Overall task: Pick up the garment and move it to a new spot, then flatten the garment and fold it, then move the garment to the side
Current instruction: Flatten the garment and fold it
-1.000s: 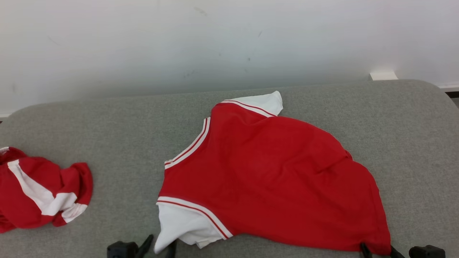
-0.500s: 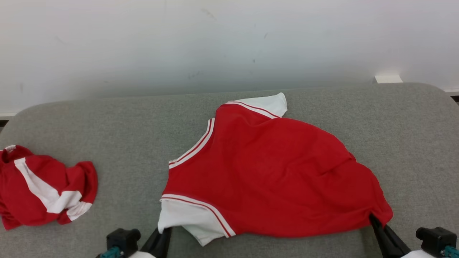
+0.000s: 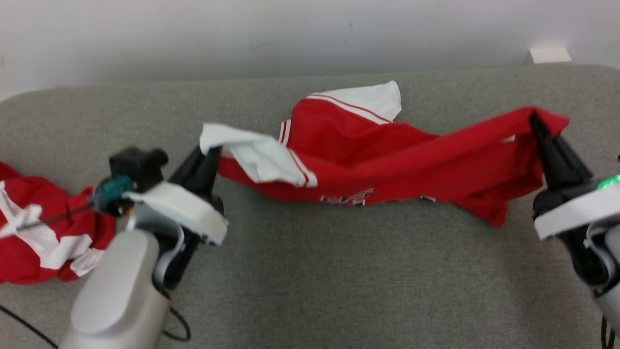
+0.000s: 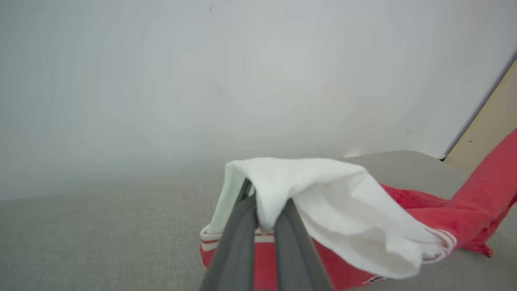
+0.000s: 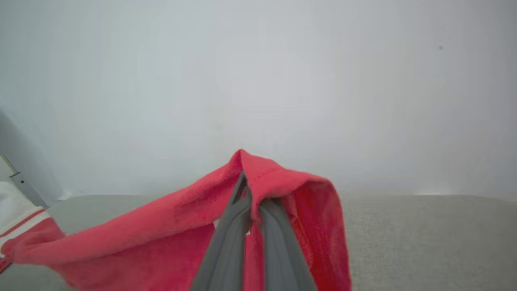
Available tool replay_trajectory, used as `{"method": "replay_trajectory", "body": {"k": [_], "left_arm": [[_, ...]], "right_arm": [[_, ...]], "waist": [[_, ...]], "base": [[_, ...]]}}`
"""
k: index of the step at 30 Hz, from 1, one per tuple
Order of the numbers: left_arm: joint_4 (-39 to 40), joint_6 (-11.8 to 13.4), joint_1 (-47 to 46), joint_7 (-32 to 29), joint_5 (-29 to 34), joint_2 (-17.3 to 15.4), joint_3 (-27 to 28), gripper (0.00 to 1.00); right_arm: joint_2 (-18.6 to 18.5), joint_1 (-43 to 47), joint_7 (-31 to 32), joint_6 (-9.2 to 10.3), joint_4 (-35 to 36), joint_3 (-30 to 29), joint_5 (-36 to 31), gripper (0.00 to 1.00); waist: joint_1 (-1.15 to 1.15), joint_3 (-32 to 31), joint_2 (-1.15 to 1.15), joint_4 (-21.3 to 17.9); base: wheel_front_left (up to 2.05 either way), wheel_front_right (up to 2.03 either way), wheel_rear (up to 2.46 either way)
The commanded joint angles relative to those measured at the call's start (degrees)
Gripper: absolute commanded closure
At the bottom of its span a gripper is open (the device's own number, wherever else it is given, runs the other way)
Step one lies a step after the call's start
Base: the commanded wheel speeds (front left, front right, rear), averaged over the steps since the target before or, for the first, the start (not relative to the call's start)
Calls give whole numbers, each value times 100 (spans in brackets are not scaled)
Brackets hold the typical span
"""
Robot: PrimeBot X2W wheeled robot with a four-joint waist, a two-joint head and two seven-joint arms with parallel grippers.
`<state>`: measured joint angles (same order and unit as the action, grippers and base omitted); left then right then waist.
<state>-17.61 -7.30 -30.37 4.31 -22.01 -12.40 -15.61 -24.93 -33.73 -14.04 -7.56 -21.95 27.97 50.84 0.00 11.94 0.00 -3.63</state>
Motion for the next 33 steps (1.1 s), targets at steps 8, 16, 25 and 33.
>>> {"method": "replay_trajectory", "body": {"k": [8,16,25,33], "left_arm": [[-865,-21,-2505,-295,-229,-453,-497,100],[-1955,-9,-4886,-37,-447,-490,-847,100],[-3069,-10,-6752,352,-540,-429,-963,100],[-3716,-10,-7367,467,-762,-298,-1316,100]], "right_arm": [[76,-2285,146,14,-665,204,70,100],[294,-4409,58,14,-1554,384,104,100],[356,-6075,-62,14,-2299,456,471,100],[191,-6519,-61,14,-2568,733,753,100]], "waist": [[0,1315,0,35],[0,1891,0,68],[0,1942,0,93],[0,1763,0,195]], "base": [[0,0,0],[0,0,0],[0,0,0],[0,0,0]]}}
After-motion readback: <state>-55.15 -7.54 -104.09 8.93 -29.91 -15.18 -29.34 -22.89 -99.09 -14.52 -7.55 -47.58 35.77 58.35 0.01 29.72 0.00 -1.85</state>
